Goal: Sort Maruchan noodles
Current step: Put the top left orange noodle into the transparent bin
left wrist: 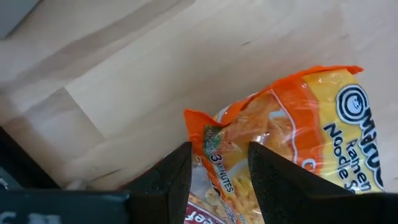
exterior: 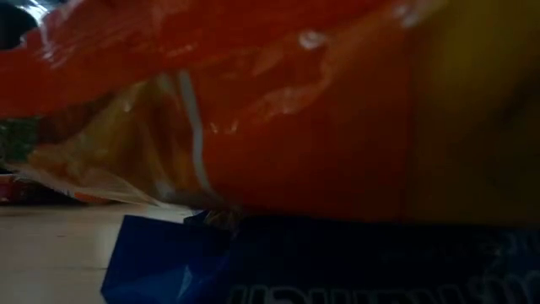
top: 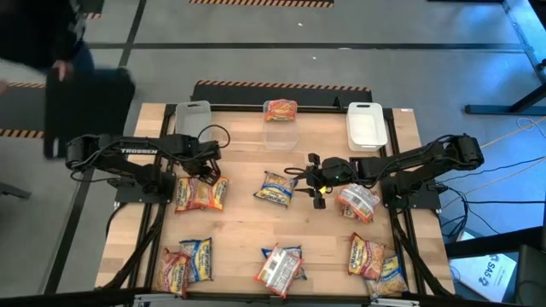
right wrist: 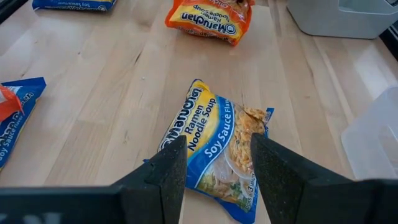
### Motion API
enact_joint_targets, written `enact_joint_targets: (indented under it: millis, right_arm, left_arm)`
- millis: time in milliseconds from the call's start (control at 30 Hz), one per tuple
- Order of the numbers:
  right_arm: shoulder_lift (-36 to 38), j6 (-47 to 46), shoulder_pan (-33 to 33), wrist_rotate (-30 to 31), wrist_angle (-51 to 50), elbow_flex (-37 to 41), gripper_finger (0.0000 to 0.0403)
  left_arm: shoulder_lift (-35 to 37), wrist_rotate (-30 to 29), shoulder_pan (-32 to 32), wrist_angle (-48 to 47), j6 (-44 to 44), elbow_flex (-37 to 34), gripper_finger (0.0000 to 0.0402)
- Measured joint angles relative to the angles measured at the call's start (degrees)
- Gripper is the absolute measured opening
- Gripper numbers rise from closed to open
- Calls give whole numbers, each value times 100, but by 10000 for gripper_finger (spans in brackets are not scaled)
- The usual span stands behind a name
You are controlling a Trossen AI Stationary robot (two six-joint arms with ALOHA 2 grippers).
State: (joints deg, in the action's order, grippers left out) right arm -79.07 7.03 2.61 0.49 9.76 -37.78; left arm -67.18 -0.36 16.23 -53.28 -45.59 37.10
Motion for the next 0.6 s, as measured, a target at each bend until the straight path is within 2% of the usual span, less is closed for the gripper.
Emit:
enact_joint_targets:
  millis: [167,433,600]
  right_arm:
    - [0,-3,0,0,0,0,166]
    - [0,34,0,0,0,-2,166]
    - [0,75,0,0,2,-2,166]
  left_arm:
    - [0,-41,0,1,-9,-2,149]
    - [2,587,0,584,200,-394,148]
    - [0,595,-17,1102,316,-404,118]
